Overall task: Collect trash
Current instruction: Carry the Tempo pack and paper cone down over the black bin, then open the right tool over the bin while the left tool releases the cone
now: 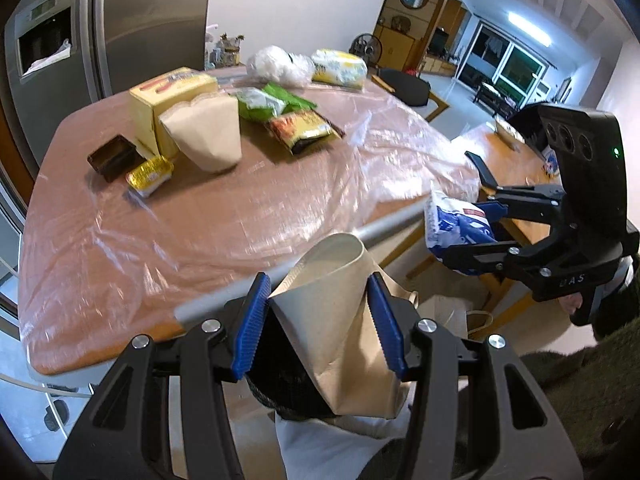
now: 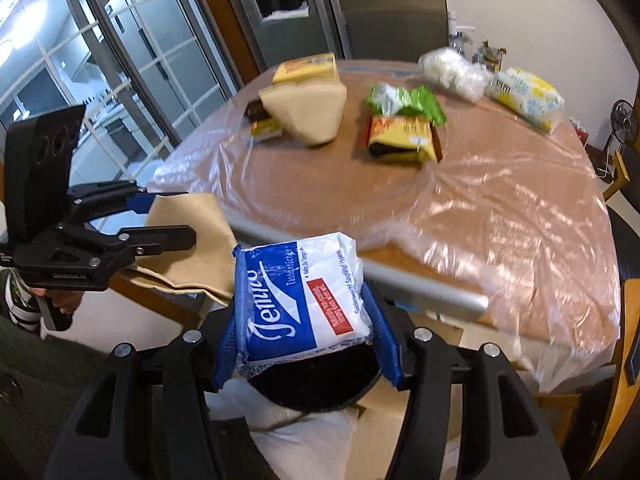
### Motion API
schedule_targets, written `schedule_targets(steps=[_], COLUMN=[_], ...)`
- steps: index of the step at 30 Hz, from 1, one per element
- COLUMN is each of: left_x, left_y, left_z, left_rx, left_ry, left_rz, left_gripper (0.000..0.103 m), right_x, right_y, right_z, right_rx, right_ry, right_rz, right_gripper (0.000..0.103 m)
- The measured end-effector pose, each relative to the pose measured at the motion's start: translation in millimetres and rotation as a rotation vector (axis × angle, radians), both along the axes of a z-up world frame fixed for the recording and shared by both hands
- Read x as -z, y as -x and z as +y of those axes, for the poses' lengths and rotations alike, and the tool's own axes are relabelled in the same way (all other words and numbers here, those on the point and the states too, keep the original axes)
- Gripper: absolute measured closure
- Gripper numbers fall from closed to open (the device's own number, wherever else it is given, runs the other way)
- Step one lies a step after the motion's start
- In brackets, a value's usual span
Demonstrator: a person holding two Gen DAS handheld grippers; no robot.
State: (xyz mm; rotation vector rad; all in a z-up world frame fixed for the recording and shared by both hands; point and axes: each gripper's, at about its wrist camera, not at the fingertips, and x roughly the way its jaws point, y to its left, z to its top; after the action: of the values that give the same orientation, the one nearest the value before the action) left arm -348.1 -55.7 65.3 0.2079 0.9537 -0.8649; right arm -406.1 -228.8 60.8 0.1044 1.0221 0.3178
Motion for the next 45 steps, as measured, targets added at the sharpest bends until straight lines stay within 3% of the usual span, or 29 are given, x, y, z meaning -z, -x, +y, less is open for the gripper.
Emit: schedule_targets(steps=[10, 27, 45], left_x=[33, 91, 126], left_y=[16, 6, -3], left_z=[-8, -18, -31], left_rx=[0.030, -0.011, -0.011], left_ry=[-0.084, -0.183, -0.240], left_rz=[0.033, 0.063, 0.083], left_gripper=[0.052, 0.052, 0.052], right_x=[42, 96, 127], right_y=[5, -6, -20], right_z=[12, 26, 25], right_rx=[-0.031, -0.001, 0.038], right_ry=[0.039, 0.128, 0.141], right_rz=[0.093, 0.146, 0.204], right_gripper=[0.048, 0.048, 0.048])
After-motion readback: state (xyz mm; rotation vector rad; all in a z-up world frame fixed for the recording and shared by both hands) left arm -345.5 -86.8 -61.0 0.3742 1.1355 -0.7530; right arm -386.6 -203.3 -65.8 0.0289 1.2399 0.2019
